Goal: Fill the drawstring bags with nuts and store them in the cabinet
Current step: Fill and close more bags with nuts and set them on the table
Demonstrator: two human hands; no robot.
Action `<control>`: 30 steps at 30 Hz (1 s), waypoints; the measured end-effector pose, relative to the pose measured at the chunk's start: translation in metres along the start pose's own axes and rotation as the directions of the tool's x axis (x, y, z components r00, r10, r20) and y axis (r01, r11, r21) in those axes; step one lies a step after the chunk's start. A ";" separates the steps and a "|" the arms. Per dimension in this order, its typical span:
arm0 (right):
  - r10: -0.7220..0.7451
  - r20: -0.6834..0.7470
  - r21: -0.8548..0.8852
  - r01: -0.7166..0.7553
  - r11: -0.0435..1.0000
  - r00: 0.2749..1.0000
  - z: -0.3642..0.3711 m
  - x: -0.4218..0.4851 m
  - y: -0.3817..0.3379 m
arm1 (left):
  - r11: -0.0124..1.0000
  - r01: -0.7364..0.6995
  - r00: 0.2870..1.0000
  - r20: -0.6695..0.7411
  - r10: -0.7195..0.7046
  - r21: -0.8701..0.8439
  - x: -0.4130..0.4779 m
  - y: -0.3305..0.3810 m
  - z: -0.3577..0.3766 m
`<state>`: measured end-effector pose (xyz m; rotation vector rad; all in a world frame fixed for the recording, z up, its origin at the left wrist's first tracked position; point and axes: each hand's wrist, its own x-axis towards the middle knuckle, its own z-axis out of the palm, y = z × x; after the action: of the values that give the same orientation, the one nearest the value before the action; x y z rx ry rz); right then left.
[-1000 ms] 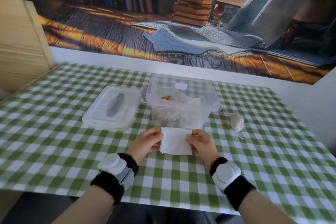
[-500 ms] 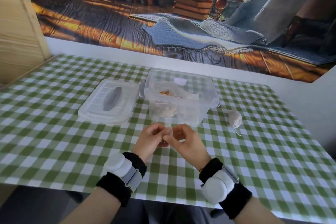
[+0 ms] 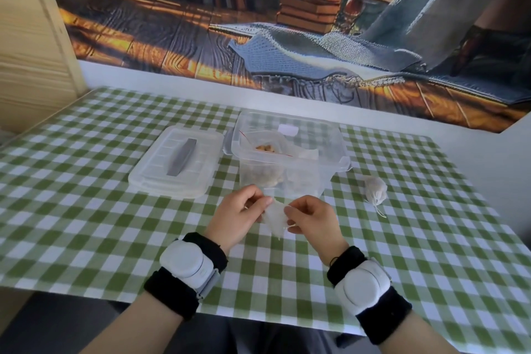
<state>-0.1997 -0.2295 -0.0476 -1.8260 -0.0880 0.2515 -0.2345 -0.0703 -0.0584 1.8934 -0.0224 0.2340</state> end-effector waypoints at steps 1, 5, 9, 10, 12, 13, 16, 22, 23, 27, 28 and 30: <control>0.007 0.015 0.016 -0.007 1.000 1.000 0.000 -0.002 -0.002 | 1.000 -0.025 1.000 -0.012 0.025 -0.003 0.000 0.000 0.000; -0.020 0.002 0.053 0.020 0.998 1.000 0.002 -0.006 -0.005 | 0.998 -0.060 0.998 0.016 0.061 -0.026 -0.009 -0.010 0.007; -0.025 0.003 0.064 0.025 0.998 1.000 0.004 -0.009 -0.007 | 0.959 -0.152 0.988 0.071 0.139 0.239 -0.015 -0.019 0.023; -0.029 0.004 0.057 0.029 0.998 1.000 0.005 -0.009 -0.007 | 0.931 -0.183 0.983 0.068 0.170 0.315 -0.014 -0.019 0.027; -0.043 -0.004 0.014 0.043 0.999 0.999 0.005 -0.009 -0.008 | 0.911 -0.169 0.984 0.020 0.175 0.375 -0.012 -0.014 0.032; -0.047 -0.011 -0.006 0.047 0.999 0.999 0.005 -0.009 -0.010 | 0.920 -0.144 0.987 -0.010 0.159 0.365 -0.011 -0.011 0.033; -0.049 -0.045 -0.029 0.048 0.998 0.998 0.001 -0.007 -0.012 | 0.918 -0.156 0.978 -0.070 0.195 0.365 -0.004 -0.009 0.030; 0.001 -0.024 -0.033 -0.002 0.999 1.000 -0.008 -0.004 -0.013 | 0.895 -0.235 0.953 -0.092 0.289 0.378 0.006 -0.022 0.024; -0.005 -0.015 -0.028 0.004 1.000 1.000 -0.008 -0.003 -0.014 | 0.904 -0.230 0.959 -0.076 0.275 0.360 0.006 -0.023 0.025; -0.334 -0.034 -0.144 0.326 0.934 0.942 -0.017 -0.005 -0.017 | 0.971 -0.135 0.989 -0.032 0.144 0.197 0.006 -0.023 0.025; -0.415 0.029 -0.254 0.408 0.877 0.909 -0.019 -0.005 -0.016 | 0.981 -0.107 0.993 -0.029 0.113 0.160 0.005 -0.022 0.025; -0.447 0.192 -0.463 0.482 0.743 0.874 -0.019 -0.004 -0.014 | 0.991 -0.057 0.998 -0.021 0.060 0.118 0.004 -0.020 0.024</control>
<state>-0.1988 -0.2442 -0.0288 -2.2363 -0.7147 -0.0807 -0.2248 -0.0860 -0.0842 2.0085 -0.0486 0.3043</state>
